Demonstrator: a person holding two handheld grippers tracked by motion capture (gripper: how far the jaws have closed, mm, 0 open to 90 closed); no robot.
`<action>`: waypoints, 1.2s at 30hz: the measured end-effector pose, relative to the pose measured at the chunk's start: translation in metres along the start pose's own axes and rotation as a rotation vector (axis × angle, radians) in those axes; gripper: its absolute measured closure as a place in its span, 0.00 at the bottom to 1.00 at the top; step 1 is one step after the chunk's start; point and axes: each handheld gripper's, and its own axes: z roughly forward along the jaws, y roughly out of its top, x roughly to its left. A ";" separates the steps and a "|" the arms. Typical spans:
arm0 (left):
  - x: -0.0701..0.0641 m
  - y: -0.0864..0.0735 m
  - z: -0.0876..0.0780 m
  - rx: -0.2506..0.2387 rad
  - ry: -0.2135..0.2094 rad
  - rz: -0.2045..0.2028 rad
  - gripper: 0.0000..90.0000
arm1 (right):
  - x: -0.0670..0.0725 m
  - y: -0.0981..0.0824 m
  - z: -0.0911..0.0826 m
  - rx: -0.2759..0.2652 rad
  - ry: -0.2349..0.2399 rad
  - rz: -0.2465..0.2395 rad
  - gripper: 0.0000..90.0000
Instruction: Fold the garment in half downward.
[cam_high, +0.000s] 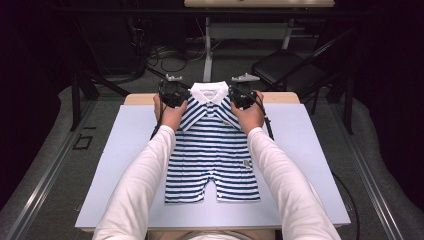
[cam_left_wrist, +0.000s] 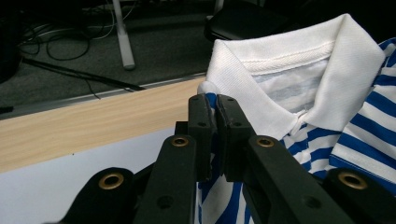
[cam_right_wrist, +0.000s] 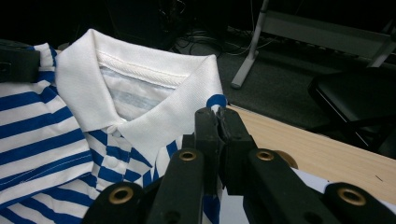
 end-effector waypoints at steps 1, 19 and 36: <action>0.000 -0.001 -0.001 0.001 -0.002 0.005 0.95 | 0.001 0.000 -0.001 0.000 0.002 -0.001 0.97; -0.003 -0.022 -0.003 -0.003 -0.014 0.027 0.95 | 0.006 -0.024 -0.005 -0.005 0.007 -0.029 0.97; -0.011 -0.041 -0.012 -0.021 -0.053 0.088 0.95 | 0.004 -0.046 -0.021 -0.036 0.041 -0.029 0.97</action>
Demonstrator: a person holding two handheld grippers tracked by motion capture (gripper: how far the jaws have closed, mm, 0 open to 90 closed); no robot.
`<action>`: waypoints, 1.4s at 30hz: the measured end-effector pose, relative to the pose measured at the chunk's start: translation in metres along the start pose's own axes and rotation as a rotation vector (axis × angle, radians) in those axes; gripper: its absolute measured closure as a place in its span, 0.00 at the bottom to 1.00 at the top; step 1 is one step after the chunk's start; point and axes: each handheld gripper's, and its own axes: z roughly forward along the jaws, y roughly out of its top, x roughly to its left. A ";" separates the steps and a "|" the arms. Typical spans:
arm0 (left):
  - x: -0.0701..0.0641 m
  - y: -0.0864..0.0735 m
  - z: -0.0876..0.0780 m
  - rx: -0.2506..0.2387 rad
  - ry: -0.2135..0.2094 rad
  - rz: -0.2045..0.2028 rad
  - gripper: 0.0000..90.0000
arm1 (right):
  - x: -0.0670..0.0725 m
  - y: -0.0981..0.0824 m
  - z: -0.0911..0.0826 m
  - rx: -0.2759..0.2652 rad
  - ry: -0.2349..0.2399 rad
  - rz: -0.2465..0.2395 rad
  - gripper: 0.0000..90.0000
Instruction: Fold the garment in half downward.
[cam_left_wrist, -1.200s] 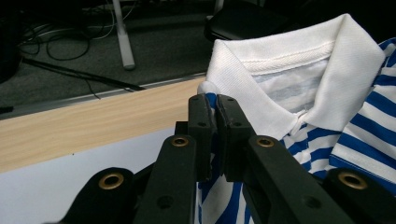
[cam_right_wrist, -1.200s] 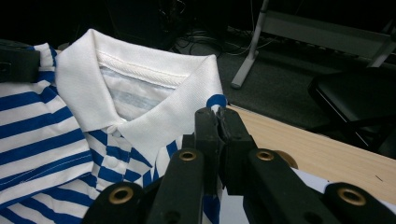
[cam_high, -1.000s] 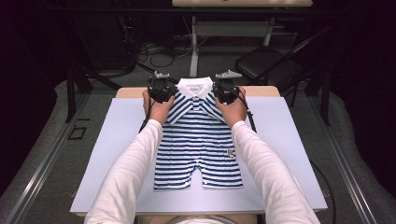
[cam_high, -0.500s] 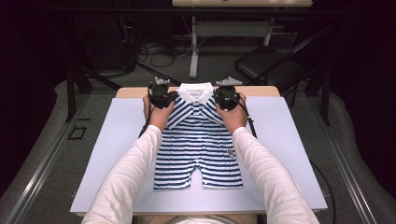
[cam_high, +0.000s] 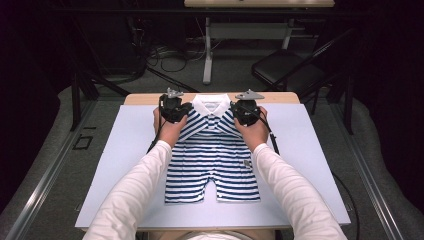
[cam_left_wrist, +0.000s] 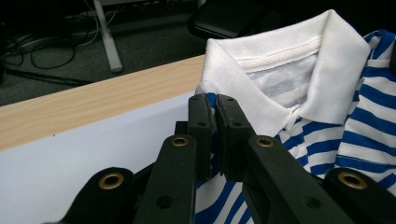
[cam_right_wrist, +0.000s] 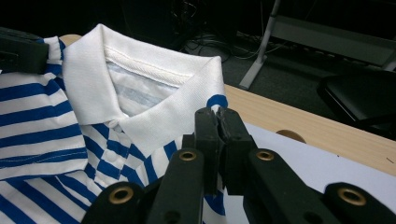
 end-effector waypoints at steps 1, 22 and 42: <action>-0.001 -0.001 -0.001 -0.002 -0.002 0.005 0.95 | 0.000 -0.001 -0.001 -0.001 0.004 0.000 0.97; 0.000 -0.027 -0.018 -0.024 -0.065 0.016 0.95 | 0.016 -0.021 -0.021 -0.031 0.051 -0.042 0.97; -0.006 -0.052 -0.026 -0.024 -0.109 0.003 0.95 | 0.025 -0.044 -0.026 -0.013 0.067 -0.067 0.97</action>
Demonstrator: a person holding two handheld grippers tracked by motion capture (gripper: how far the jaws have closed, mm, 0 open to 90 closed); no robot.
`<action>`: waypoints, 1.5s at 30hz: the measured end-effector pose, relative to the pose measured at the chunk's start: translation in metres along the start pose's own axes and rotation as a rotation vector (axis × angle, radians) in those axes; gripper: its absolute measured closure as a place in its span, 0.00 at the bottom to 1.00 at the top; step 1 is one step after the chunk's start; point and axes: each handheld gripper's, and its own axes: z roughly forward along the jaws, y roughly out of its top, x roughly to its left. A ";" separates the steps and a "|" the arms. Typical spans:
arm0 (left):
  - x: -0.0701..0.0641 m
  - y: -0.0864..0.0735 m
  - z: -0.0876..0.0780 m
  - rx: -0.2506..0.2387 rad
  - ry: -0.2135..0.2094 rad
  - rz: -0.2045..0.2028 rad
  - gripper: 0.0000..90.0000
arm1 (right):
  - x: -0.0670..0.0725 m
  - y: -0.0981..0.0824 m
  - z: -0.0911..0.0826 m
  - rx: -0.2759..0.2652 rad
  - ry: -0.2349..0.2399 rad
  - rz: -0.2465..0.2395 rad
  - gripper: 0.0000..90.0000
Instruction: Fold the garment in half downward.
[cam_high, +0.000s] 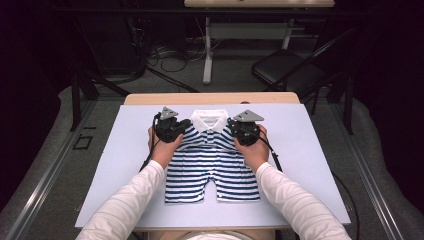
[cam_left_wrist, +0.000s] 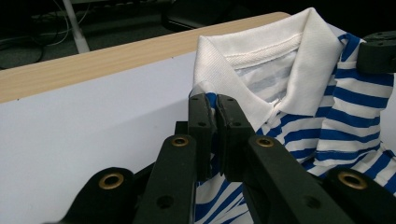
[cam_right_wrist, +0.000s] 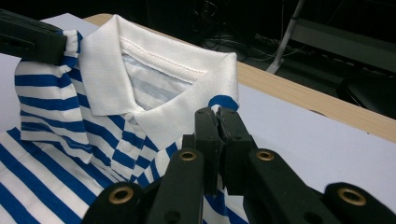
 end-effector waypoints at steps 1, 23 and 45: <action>-0.001 -0.001 -0.001 0.000 0.000 -0.003 0.95 | 0.001 0.000 0.000 -0.001 0.000 0.002 0.97; -0.007 -0.023 -0.014 -0.002 -0.047 -0.043 0.95 | 0.007 -0.017 -0.014 0.000 0.048 0.028 0.97; -0.021 -0.046 -0.032 0.006 -0.078 -0.050 0.95 | 0.015 -0.041 -0.036 0.022 0.101 0.072 0.97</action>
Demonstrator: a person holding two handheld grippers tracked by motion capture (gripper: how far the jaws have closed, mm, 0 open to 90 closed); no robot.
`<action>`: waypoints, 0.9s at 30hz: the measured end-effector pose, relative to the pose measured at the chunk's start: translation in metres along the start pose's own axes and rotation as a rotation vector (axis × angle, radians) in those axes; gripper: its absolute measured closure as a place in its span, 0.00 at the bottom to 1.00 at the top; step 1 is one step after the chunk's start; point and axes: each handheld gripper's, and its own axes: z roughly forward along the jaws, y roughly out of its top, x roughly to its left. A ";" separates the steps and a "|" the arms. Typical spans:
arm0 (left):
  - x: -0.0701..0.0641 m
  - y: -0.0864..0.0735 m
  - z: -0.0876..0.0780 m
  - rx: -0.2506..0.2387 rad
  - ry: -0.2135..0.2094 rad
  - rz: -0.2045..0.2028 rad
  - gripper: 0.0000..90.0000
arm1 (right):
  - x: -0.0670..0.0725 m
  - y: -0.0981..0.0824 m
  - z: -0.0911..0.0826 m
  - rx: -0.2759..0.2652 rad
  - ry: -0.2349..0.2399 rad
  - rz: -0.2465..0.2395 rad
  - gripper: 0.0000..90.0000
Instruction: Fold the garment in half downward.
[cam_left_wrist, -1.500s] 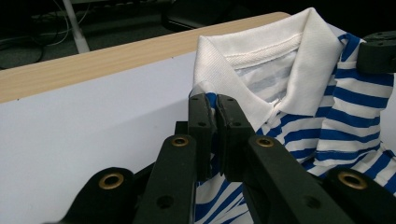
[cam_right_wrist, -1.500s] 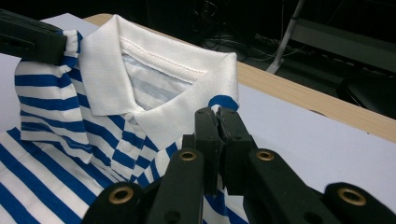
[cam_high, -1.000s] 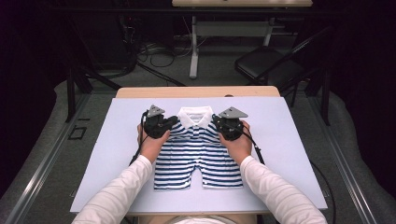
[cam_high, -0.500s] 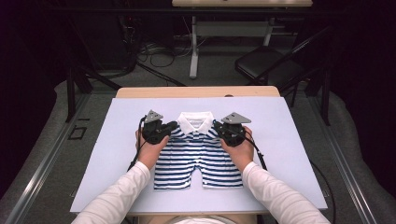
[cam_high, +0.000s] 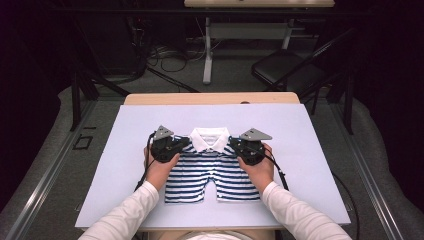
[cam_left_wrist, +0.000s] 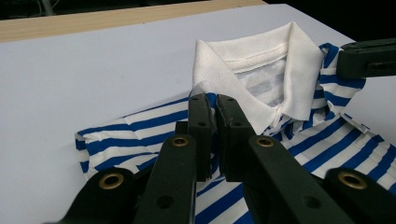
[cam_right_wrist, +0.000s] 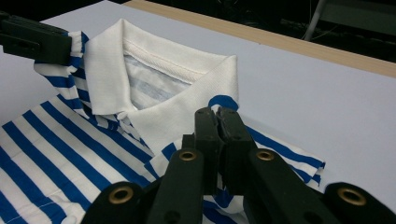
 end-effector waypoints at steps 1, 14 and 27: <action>-0.001 -0.001 -0.001 0.000 -0.002 -0.001 0.95 | 0.000 -0.001 -0.001 0.000 0.002 0.003 0.97; -0.011 -0.015 -0.013 0.005 -0.039 0.007 0.95 | 0.004 -0.013 -0.017 -0.003 0.022 -0.003 0.97; -0.015 -0.031 -0.018 0.051 -0.054 0.019 0.95 | 0.011 -0.030 -0.026 0.021 0.050 0.001 0.97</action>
